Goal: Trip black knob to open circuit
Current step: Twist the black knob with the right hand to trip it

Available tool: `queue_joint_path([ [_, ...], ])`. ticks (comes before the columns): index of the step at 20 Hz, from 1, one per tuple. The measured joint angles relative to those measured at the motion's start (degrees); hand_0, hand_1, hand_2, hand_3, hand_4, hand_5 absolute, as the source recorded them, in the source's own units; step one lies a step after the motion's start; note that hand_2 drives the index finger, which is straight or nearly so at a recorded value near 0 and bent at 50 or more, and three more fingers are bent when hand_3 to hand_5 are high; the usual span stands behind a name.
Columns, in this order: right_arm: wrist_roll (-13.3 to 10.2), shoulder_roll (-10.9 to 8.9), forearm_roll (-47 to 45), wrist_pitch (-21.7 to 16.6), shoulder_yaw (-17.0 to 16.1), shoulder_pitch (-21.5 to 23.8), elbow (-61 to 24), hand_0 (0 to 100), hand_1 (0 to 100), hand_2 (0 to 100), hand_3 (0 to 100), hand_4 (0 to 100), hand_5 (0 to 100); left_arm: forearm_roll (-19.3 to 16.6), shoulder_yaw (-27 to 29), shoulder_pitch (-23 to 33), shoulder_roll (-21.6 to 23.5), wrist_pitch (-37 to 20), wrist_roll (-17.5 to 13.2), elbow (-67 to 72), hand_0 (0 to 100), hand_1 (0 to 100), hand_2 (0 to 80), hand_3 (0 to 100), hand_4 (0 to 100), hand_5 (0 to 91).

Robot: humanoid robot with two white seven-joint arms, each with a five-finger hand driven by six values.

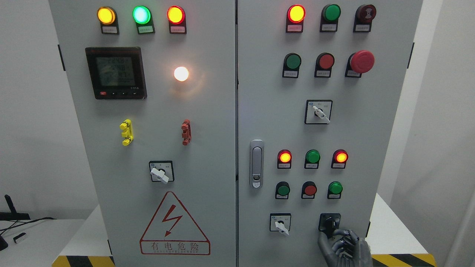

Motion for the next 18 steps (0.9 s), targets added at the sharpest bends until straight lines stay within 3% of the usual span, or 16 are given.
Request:
queue_joint_path([
  [18,0.0,0.35,-0.9,0.0,0.2,-0.7,0.1,34,72,55,89,92,100,0.0,0.0,0.0,0.0,0.0,0.0,0.0,12,39,0.0,0,0,0.0],
])
